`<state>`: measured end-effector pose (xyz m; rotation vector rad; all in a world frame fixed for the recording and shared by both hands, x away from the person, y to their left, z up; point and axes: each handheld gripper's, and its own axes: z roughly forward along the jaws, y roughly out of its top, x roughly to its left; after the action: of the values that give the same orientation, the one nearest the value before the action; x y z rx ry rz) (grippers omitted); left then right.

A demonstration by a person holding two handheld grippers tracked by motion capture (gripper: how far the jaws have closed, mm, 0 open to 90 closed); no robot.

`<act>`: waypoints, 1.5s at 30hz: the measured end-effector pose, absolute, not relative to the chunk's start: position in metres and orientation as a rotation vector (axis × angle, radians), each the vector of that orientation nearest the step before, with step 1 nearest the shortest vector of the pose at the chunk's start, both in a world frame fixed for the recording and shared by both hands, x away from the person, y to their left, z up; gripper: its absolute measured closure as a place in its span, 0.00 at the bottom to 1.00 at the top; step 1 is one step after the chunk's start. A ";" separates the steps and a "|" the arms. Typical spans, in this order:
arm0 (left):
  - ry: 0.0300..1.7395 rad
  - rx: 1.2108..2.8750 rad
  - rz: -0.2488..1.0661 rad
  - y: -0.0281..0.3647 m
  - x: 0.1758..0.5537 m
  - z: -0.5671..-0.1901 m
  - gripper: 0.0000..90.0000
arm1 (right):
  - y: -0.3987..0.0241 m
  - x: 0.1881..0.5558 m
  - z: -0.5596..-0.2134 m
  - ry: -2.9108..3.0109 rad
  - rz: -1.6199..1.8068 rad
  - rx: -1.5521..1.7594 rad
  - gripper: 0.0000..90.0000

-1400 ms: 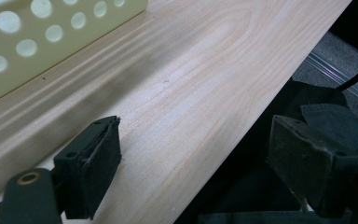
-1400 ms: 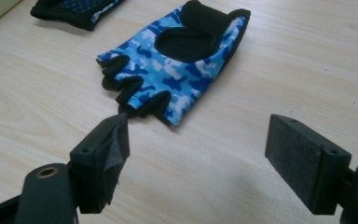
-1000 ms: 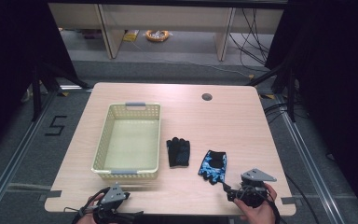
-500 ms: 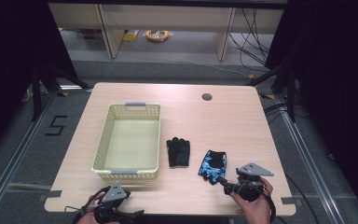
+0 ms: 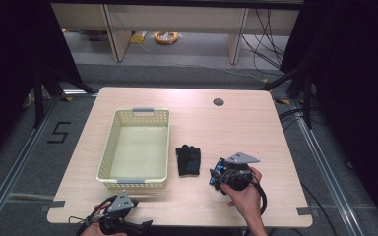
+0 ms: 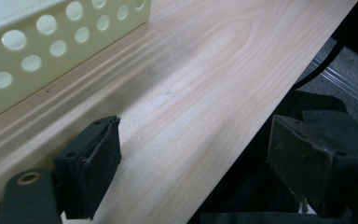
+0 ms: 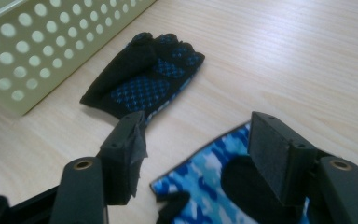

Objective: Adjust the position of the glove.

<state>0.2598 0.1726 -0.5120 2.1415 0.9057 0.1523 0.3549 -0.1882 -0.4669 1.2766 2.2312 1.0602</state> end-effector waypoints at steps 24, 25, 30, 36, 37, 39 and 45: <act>0.883 2.157 0.188 0.175 0.259 -0.512 0.18 | -0.130 0.418 -0.492 2.307 0.976 1.392 0.56; 0.883 2.157 0.188 0.175 0.259 -0.512 0.18 | -0.130 0.418 -0.492 2.307 0.976 1.392 0.56; 0.884 2.148 0.177 0.175 0.258 -0.512 0.18 | -0.124 0.424 -0.499 2.332 0.922 1.379 0.57; 0.895 2.144 0.158 0.173 0.257 -0.512 0.18 | -0.121 0.425 -0.504 2.350 0.927 1.351 0.68; 0.895 2.144 0.158 0.173 0.257 -0.512 0.18 | -0.121 0.425 -0.505 2.355 0.944 1.352 0.71; 0.892 2.136 0.164 0.173 0.257 -0.512 0.18 | -0.122 0.424 -0.505 2.361 0.965 1.335 0.76; 0.876 2.158 0.173 0.174 0.257 -0.512 0.19 | -0.121 0.422 -0.507 2.372 1.024 1.338 0.90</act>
<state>0.2574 0.1736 -0.5119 2.1577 0.8757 0.1728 0.4223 -0.1209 -0.5073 1.3382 2.3719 1.0244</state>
